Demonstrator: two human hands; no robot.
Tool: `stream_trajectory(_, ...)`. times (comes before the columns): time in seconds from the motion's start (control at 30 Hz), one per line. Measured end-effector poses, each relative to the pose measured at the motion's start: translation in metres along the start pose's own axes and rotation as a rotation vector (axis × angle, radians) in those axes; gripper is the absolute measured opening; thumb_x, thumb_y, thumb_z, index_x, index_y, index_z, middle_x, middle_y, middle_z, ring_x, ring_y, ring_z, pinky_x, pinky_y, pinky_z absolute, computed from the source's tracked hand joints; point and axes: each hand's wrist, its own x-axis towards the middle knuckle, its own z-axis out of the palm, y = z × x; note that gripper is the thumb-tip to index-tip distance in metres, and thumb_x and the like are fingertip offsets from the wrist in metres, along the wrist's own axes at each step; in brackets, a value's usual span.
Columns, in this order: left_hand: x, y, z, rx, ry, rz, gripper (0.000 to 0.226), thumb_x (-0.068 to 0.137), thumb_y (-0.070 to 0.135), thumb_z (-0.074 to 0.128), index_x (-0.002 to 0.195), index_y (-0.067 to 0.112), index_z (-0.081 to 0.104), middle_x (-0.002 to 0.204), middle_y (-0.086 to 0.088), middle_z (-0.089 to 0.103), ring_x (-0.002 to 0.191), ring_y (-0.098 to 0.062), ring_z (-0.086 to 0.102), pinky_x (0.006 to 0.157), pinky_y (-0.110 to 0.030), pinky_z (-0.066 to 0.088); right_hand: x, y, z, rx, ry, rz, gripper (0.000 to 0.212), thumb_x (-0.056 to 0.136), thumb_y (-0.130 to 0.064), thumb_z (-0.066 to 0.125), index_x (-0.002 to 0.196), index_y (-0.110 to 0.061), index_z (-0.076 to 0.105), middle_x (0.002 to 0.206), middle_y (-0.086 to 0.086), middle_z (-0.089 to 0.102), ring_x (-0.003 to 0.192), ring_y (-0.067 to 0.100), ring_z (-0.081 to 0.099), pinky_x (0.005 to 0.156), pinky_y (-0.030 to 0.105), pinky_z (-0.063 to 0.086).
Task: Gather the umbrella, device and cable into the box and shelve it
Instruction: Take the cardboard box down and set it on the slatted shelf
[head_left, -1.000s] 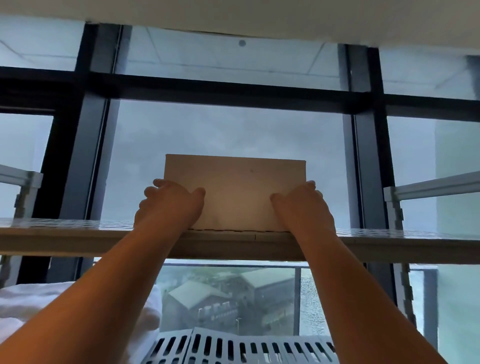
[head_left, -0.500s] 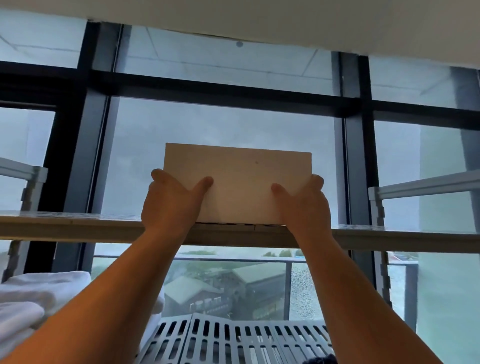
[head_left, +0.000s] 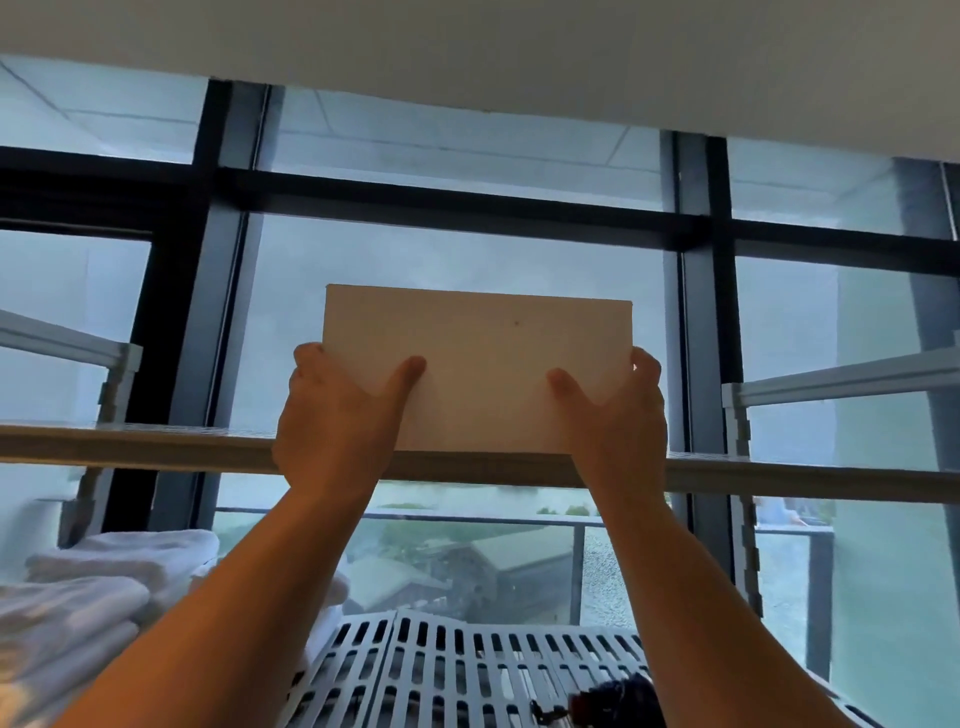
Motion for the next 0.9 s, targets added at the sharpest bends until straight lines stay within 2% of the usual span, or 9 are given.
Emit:
stream_trajectory(0.1, -0.016, 0.015, -0.02, 0.007, 0.023, 0.018, 0.096, 0.07, 0.08, 0.062, 0.134, 0.012, 0.038, 0.129, -0.011, 0.057, 0.109, -0.035, 0.06, 0.082, -0.048, 0.051, -0.007, -0.012, -0.023, 0.036, -0.011, -0.017, 0.078, 0.083, -0.056, 0.072, 0.142, -0.024, 0.031, 0.133, 0.004, 0.056, 0.111, 0.028, 0.061, 0.094, 0.049, 0.056)
stream_trajectory(0.27, -0.052, 0.04, -0.052, 0.008, 0.072, 0.048, 0.096, 0.068, 0.081, 0.064, 0.131, 0.013, 0.04, 0.124, -0.009, 0.059, 0.104, -0.031, 0.061, 0.08, -0.044, 0.053, -0.024, -0.02, -0.067, 0.085, 0.003, -0.056, 0.078, 0.084, -0.055, 0.072, 0.142, -0.022, 0.032, 0.132, 0.002, 0.058, 0.102, 0.02, 0.06, 0.085, 0.033, 0.056)
stream_trajectory(0.37, -0.076, 0.056, -0.069, 0.021, 0.096, 0.065, 0.097, 0.067, 0.083, 0.065, 0.13, 0.012, 0.04, 0.121, -0.007, 0.059, 0.102, -0.029, 0.061, 0.077, -0.04, 0.05, -0.037, -0.024, -0.095, 0.125, 0.006, -0.04, 0.078, 0.083, -0.055, 0.073, 0.141, -0.021, 0.032, 0.132, 0.002, 0.058, 0.104, 0.02, 0.061, 0.087, 0.035, 0.056)
stream_trajectory(0.47, -0.095, 0.067, -0.087, 0.032, 0.102, 0.067, 0.1, 0.066, 0.084, 0.064, 0.131, 0.013, 0.039, 0.122, -0.007, 0.059, 0.101, -0.029, 0.061, 0.08, -0.045, 0.054, -0.047, -0.031, -0.118, 0.144, -0.008, -0.031, 0.077, 0.082, -0.054, 0.073, 0.139, -0.022, 0.033, 0.13, 0.002, 0.06, 0.106, 0.023, 0.064, 0.087, 0.038, 0.058)
stream_trajectory(0.6, -0.113, 0.077, -0.107, 0.035, 0.105, 0.061, 0.099, 0.066, 0.085, 0.063, 0.13, 0.014, 0.039, 0.121, -0.006, 0.059, 0.099, -0.029, 0.061, 0.081, -0.048, 0.056, -0.059, -0.043, -0.14, 0.147, -0.027, -0.033, 0.075, 0.082, -0.052, 0.073, 0.137, -0.022, 0.034, 0.126, 0.002, 0.062, 0.103, 0.023, 0.064, 0.078, 0.026, 0.052)
stream_trajectory(0.73, -0.121, 0.076, -0.123, 0.024, 0.112, 0.06, 0.098, 0.066, 0.084, 0.064, 0.129, 0.013, 0.039, 0.119, -0.007, 0.06, 0.096, -0.028, 0.061, 0.077, -0.045, 0.054, -0.074, -0.052, -0.151, 0.179, -0.025, -0.017, 0.075, 0.08, -0.05, 0.076, 0.137, -0.025, 0.033, 0.126, 0.002, 0.061, 0.105, 0.023, 0.064, 0.086, 0.041, 0.059)
stream_trajectory(0.9, -0.123, 0.064, -0.141, 0.007, 0.072, 0.051, 0.094, 0.067, 0.081, 0.066, 0.127, 0.013, 0.039, 0.119, -0.007, 0.06, 0.097, -0.03, 0.062, 0.078, -0.048, 0.056, -0.099, -0.063, -0.15, 0.172, -0.028, 0.008, 0.077, 0.08, -0.05, 0.076, 0.138, -0.027, 0.032, 0.129, 0.003, 0.059, 0.109, 0.027, 0.063, 0.087, 0.047, 0.059)
